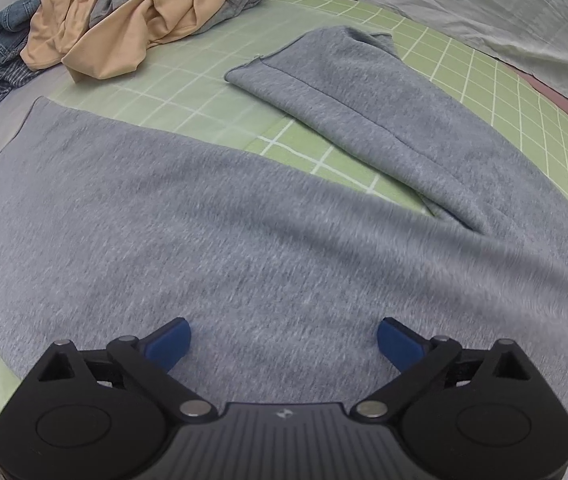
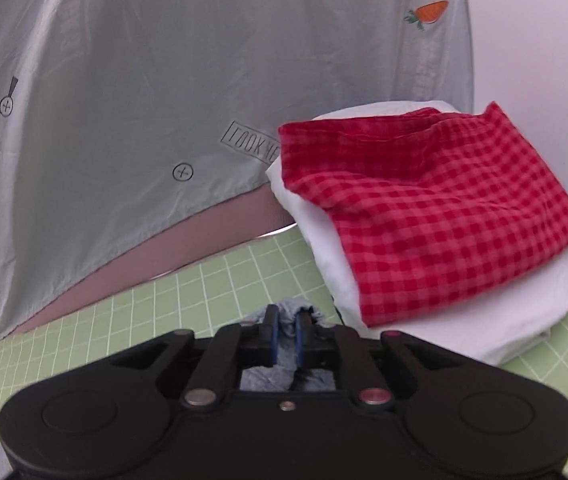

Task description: Fold clothes

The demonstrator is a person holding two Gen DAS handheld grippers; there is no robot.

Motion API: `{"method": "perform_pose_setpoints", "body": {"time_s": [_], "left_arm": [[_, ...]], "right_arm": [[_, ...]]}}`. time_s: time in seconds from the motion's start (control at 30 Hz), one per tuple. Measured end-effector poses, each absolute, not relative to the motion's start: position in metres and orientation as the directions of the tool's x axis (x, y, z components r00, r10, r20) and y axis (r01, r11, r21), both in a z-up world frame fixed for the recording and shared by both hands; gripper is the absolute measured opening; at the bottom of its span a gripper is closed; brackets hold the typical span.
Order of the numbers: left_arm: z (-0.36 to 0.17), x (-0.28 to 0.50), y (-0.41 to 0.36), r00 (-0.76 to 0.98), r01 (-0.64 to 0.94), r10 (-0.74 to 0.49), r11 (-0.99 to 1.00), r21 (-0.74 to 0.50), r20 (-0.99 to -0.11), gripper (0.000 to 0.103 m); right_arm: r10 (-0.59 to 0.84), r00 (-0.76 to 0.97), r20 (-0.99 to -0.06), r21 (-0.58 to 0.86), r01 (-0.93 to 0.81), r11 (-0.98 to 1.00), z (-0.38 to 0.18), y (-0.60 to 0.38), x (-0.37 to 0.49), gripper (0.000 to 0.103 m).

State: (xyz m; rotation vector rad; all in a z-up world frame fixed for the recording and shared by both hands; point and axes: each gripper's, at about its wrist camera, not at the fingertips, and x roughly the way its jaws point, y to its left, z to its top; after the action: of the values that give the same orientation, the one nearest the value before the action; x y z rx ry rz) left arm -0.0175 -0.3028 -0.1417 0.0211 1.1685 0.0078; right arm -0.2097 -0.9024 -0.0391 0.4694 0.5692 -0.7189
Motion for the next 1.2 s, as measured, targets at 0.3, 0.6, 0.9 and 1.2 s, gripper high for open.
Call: {"method": "perform_pose_setpoints", "body": {"time_s": [0.3, 0.6, 0.9, 1.2], "left_arm": [[-0.142, -0.018, -0.301, 0.387, -0.024, 0.029, 0.999, 0.021, -0.922, 0.102], [-0.142, -0.017, -0.301, 0.378, -0.023, 0.027, 1.0, 0.02, -0.926, 0.103], [-0.141, -0.017, -0.296, 0.361, -0.018, 0.021, 1.0, 0.015, -0.932, 0.103], [-0.138, -0.022, -0.292, 0.353, -0.008, 0.017, 1.0, 0.015, -0.935, 0.103]], "right_arm": [[-0.373, 0.56, -0.74, 0.135, 0.666, 0.733, -0.082, -0.844, -0.236, 0.032], [-0.296, 0.497, -0.816, 0.072, 0.595, 0.801, -0.125, -0.792, -0.243, 0.049], [-0.445, 0.447, -0.776, -0.089, 0.622, 0.778, -0.102, -0.781, -0.271, 0.012], [-0.445, 0.404, -0.799, 0.025, 0.763, 0.646, -0.107, -0.782, -0.327, 0.049]]}}
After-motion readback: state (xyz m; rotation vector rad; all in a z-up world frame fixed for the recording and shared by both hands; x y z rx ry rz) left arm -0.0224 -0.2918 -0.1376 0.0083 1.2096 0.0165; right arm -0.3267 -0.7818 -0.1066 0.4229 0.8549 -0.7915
